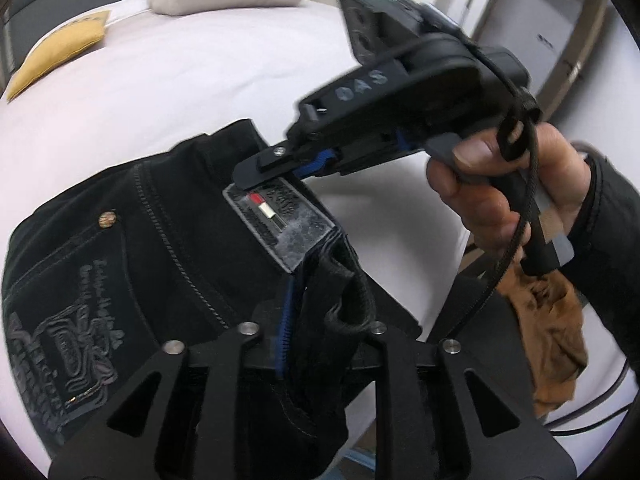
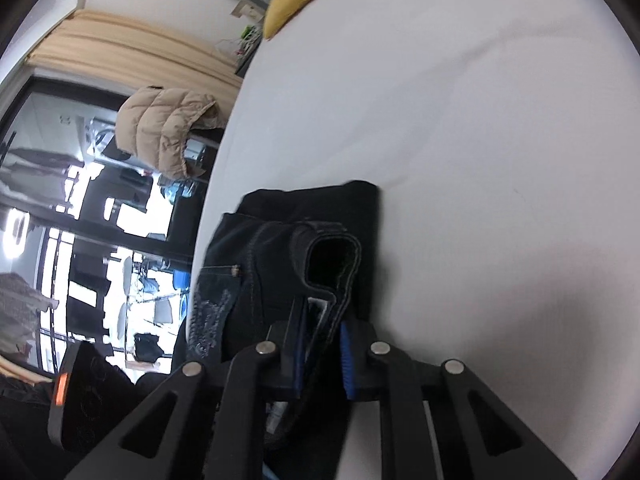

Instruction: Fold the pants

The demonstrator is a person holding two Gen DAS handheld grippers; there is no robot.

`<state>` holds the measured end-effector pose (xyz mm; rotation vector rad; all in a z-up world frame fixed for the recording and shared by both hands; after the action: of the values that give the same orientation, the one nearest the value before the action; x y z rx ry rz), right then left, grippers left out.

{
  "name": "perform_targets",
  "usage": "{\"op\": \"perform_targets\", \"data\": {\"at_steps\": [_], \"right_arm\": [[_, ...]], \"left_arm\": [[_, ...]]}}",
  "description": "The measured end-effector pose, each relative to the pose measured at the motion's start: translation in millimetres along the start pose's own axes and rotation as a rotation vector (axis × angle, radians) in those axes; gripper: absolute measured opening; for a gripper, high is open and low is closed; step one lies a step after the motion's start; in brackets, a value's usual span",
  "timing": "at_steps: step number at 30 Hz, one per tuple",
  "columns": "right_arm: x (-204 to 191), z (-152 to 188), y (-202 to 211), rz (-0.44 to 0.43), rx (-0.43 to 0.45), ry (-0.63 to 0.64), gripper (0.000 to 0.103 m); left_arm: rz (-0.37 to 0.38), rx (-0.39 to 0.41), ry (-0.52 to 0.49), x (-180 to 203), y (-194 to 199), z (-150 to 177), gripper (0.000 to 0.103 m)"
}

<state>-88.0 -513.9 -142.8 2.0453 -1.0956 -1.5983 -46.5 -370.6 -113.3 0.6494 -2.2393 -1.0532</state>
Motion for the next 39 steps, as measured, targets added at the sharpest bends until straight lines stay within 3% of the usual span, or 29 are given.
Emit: {"op": "perform_targets", "data": {"at_steps": [1, 2, 3, 4, 5, 6, 10, 13, 17, 20, 22, 23, 24, 32, 34, 35, 36, 37, 38, 39], "right_arm": [[4, 1, -2, -0.007, 0.002, -0.016, 0.016], [7, 2, -2, -0.032, 0.010, -0.037, 0.016], [7, 2, 0, -0.048, 0.017, -0.050, 0.019], [8, 2, 4, -0.053, 0.032, -0.065, 0.022], [7, 2, 9, -0.039, 0.046, -0.065, 0.031], [8, 1, 14, -0.005, 0.062, -0.060, 0.044], [-6, 2, 45, 0.048, 0.124, -0.036, 0.044], [-41, 5, 53, 0.000, 0.145, 0.043, 0.044], [-86, 18, 23, -0.037, 0.066, 0.161, 0.043], [-77, 33, -9, -0.008, -0.020, 0.128, 0.043], [-65, 46, -23, 0.022, -0.055, 0.106, 0.027], [-60, 50, -24, 0.027, -0.051, 0.100, 0.015], [-56, 53, -23, 0.019, -0.045, 0.080, 0.012], [-50, 73, 3, 0.022, -0.006, 0.060, 0.013], [-53, 77, 16, 0.037, 0.012, 0.068, 0.022], [-54, 77, 24, 0.032, 0.030, 0.069, 0.034], [-55, 77, 33, 0.036, 0.051, 0.066, 0.060], [-53, 76, 45, 0.082, 0.084, 0.056, 0.073], [-51, 74, 53, 0.105, 0.113, 0.048, 0.082], [-51, 71, 60, 0.102, 0.143, 0.042, 0.082]], "left_arm": [[0.010, 0.004, 0.002, 0, -2, 0, 0.025], [0.033, 0.008, 0.018, -4, 1, 2, 0.034], [0.063, 0.002, 0.033, -3, 2, 2, 0.051], [0.105, -0.018, 0.059, -4, 5, 4, 0.057], [0.136, -0.035, 0.089, -5, 10, 7, 0.060], [0.168, -0.050, 0.117, -7, 18, 10, 0.060], [0.233, -0.029, 0.170, -26, 62, 14, 0.060], [0.233, 0.047, 0.231, -65, 90, 7, 0.060], [0.150, 0.111, 0.325, -127, 85, -6, 0.060], [0.132, 0.073, 0.373, -151, 60, -1, 0.060], [0.159, 0.034, 0.406, -165, 46, 11, 0.060], [0.157, 0.037, 0.402, -168, 46, 13, 0.060], [0.153, 0.051, 0.384, -167, 45, 18, 0.060], [0.111, 0.080, 0.193, -142, 65, 54, 0.061], [0.121, 0.089, 0.202, -147, 79, 58, 0.061], [0.117, 0.101, 0.217, -153, 87, 58, 0.061], [0.105, 0.123, 0.246, -163, 96, 57, 0.061], [0.096, 0.158, 0.287, -177, 107, 55, 0.061], [0.086, 0.194, 0.330, -193, 117, 52, 0.064], [0.079, 0.219, 0.365, -205, 122, 49, 0.071]]}}
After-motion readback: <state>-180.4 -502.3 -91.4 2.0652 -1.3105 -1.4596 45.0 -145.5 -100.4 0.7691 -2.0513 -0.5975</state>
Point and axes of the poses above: each gripper's, at about its wrist camera, not at the fingertips, and y roughly against the way its jaws point, x to its right, z to its underside, the point moved 7 cm from there along -y, roughly the way its jaws point, and after that the axes turned 8 degrees about y, right-handed, at the moved point
